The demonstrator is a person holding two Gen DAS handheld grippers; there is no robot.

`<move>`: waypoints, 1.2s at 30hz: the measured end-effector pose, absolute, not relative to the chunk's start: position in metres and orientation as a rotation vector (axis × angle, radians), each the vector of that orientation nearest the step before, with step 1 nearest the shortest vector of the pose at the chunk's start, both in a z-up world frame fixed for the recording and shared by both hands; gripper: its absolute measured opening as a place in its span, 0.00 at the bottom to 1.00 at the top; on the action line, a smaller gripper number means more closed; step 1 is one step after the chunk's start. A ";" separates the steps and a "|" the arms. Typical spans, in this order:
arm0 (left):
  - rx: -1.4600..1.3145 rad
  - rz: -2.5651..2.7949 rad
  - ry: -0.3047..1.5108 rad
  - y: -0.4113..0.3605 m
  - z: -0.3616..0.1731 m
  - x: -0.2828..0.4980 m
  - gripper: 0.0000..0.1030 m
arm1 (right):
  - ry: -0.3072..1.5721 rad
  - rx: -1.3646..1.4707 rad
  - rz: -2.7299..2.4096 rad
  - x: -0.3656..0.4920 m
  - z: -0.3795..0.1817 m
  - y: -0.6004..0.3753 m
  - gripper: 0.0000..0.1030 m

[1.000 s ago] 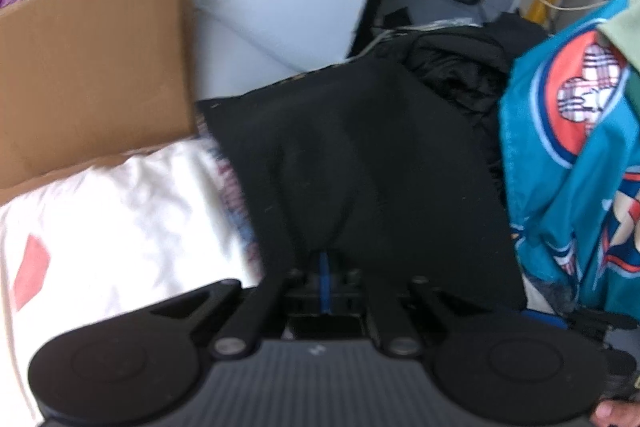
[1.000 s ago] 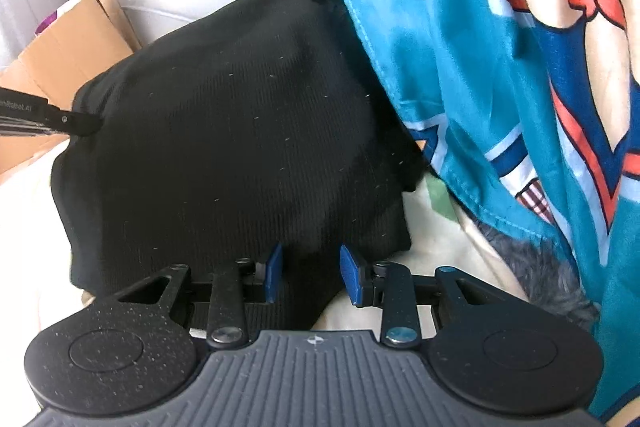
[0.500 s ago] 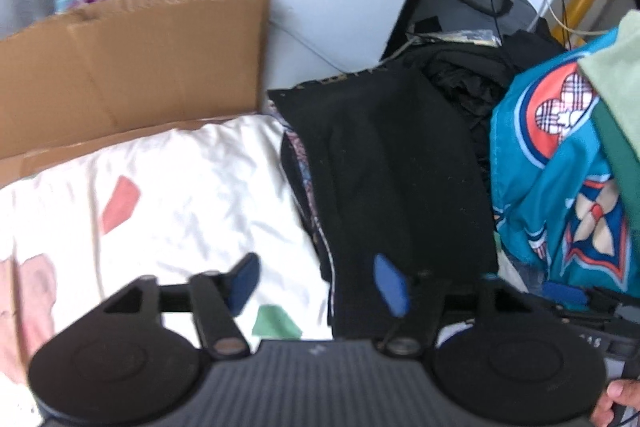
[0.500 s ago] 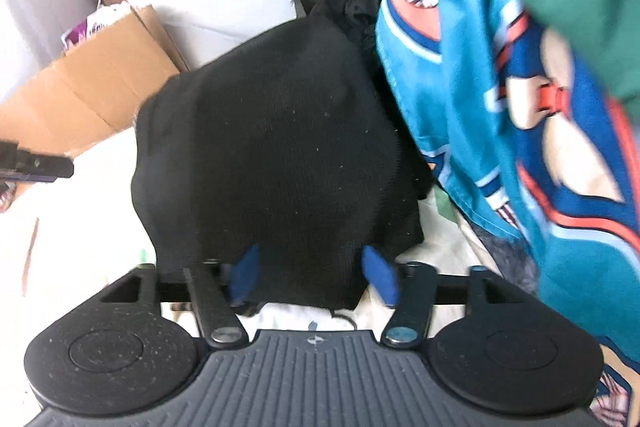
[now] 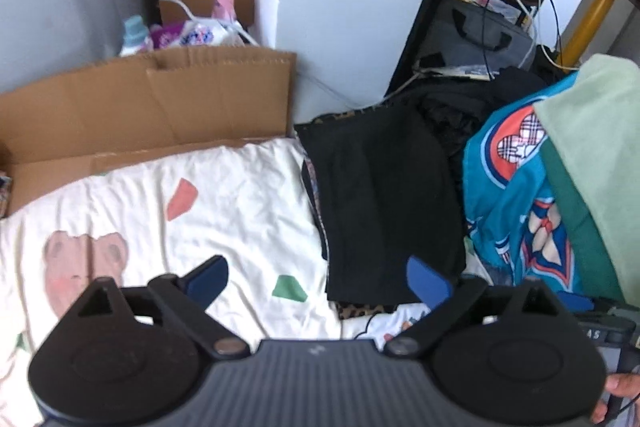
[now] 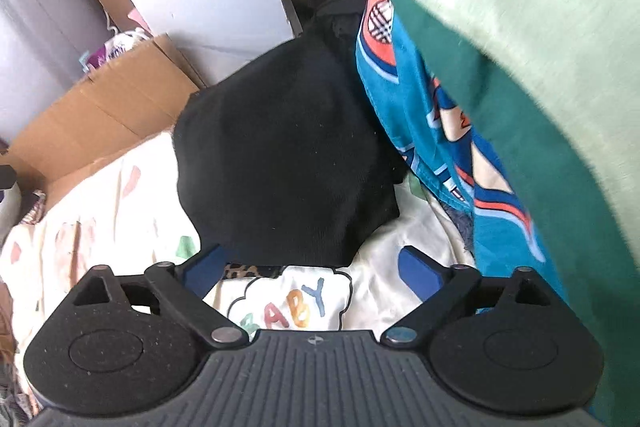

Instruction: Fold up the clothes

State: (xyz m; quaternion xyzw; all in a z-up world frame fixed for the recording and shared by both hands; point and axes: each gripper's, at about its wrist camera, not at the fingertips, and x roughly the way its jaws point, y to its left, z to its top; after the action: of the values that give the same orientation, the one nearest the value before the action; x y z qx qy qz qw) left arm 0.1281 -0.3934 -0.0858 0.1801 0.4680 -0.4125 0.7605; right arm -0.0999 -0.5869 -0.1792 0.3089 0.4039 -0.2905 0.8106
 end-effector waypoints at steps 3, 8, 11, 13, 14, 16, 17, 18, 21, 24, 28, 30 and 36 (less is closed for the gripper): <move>0.382 -0.881 1.008 -0.386 -0.061 0.120 0.99 | 0.860 0.659 -0.609 -0.105 -0.161 -0.586 0.99; 0.396 -0.845 0.994 -0.374 -0.028 0.105 0.99 | 0.879 0.670 -0.582 -0.106 -0.142 -0.585 0.99; 0.406 -0.831 0.981 -0.364 -0.010 0.094 0.99 | 0.884 0.679 -0.557 -0.106 -0.130 -0.584 0.99; 0.405 -0.818 0.976 -0.356 0.001 0.088 0.99 | 0.888 0.678 -0.546 -0.106 -0.122 -0.584 0.99; 0.400 -0.809 0.977 -0.351 0.006 0.086 0.99 | 0.890 0.676 -0.541 -0.105 -0.118 -0.583 0.99; 0.381 -0.782 0.975 -0.339 0.016 0.084 0.99 | 0.895 0.680 -0.524 -0.105 -0.109 -0.582 0.99; 0.371 -0.768 0.974 -0.333 0.021 0.083 0.99 | 0.897 0.682 -0.515 -0.105 -0.104 -0.582 0.99; 0.361 -0.752 0.975 -0.327 0.027 0.082 0.99 | 0.898 0.680 -0.505 -0.105 -0.099 -0.582 0.99; 0.343 -0.709 0.970 -0.307 0.047 0.081 0.99 | 0.894 0.667 -0.478 -0.104 -0.082 -0.580 0.99; 0.330 -0.679 0.953 -0.288 0.069 0.080 1.00 | 0.886 0.652 -0.456 -0.103 -0.063 -0.578 0.99; 0.330 -0.655 0.940 -0.264 0.092 0.080 0.99 | 0.891 0.626 -0.447 -0.099 -0.037 -0.575 0.99; 0.349 -0.637 0.932 -0.254 0.099 0.079 0.99 | 0.901 0.605 -0.440 -0.093 -0.026 -0.570 0.99; 0.383 -0.610 0.914 -0.225 0.111 0.070 0.99 | 0.894 0.566 -0.431 -0.088 -0.001 -0.553 0.99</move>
State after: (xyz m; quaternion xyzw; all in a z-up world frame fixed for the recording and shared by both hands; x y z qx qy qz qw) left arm 0.0698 -0.2249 0.1106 0.1807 0.4317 -0.2879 0.8355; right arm -0.0876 -0.5532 -0.0012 0.2678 0.4229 -0.2038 0.8414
